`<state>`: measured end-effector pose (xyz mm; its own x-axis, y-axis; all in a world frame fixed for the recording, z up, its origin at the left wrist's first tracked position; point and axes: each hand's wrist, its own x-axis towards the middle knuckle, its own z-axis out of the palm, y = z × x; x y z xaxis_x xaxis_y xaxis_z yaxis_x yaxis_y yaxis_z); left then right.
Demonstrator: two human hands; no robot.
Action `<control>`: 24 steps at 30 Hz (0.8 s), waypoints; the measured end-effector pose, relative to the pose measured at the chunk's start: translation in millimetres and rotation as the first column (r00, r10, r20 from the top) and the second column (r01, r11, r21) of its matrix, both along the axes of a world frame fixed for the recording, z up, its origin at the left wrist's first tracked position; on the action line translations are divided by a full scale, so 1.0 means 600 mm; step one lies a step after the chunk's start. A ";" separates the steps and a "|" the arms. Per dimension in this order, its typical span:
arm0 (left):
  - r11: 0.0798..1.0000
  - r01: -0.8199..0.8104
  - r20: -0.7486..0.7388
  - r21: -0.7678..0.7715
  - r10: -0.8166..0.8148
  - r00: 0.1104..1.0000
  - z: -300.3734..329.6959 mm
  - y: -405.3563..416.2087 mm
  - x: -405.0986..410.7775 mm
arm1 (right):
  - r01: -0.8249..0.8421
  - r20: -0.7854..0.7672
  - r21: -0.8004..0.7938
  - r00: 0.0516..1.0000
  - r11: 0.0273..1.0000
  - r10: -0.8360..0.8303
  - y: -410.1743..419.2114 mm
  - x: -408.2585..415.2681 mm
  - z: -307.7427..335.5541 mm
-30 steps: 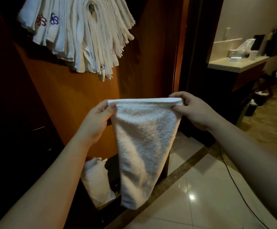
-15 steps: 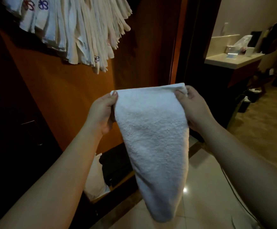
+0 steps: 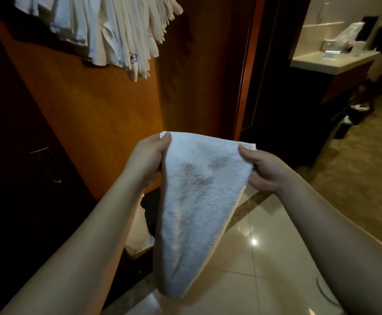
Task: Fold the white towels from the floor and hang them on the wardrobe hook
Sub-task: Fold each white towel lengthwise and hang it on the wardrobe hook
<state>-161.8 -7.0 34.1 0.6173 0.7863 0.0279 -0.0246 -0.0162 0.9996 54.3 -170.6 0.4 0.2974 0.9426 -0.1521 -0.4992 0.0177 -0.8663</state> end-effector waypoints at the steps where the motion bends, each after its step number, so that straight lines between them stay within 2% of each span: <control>1: 0.999 -0.029 -0.023 0.032 0.030 0.999 -0.003 -0.004 -0.005 | 0.040 0.007 -0.010 0.999 0.999 -0.040 0.008 -0.008 -0.005; 5: 0.941 -0.267 -0.114 0.209 0.295 0.949 -0.031 -0.036 -0.016 | 0.243 -0.020 -0.059 0.969 0.968 -0.244 0.034 -0.067 -0.019; 7: 0.882 -0.392 -0.074 0.260 0.424 0.903 -0.049 -0.068 -0.020 | 0.347 -0.029 -0.096 0.936 0.933 -0.351 0.038 -0.113 -0.024; 9: 0.849 -0.456 -0.016 0.265 0.477 0.879 -0.067 -0.108 -0.025 | 0.442 0.046 -0.145 0.897 0.885 -0.440 0.036 -0.161 -0.029; 12: 0.863 -0.438 0.032 0.253 0.445 0.895 -0.084 -0.160 -0.027 | 0.516 0.262 -0.187 0.846 0.836 -0.464 0.023 -0.222 -0.026; 15: 0.893 -0.379 0.060 0.244 0.376 0.925 -0.088 -0.190 -0.025 | 0.548 0.491 -0.147 0.763 0.824 -0.420 0.012 -0.249 -0.018; 19: 0.945 -0.212 0.068 0.247 0.202 0.977 -0.082 -0.211 -0.029 | 0.450 0.548 -0.033 0.755 0.892 -0.360 0.000 -0.262 -0.019; 23: 0.968 -0.047 -0.034 0.247 0.058 0.998 -0.066 -0.196 -0.048 | 0.219 0.401 0.013 0.893 0.976 -0.206 -0.018 -0.244 -0.025; 24: 0.978 0.024 -0.061 0.209 -0.011 0.998 -0.060 -0.189 -0.052 | 0.176 0.444 0.022 0.880 0.984 -0.167 -0.022 -0.235 -0.023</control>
<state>-193.2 -120.7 -2.2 0.6364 0.7557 0.1543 0.0321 -0.2258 0.9736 -86.7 -184.0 -13.6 0.4945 0.8690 0.0170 -0.0541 0.0503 -0.9973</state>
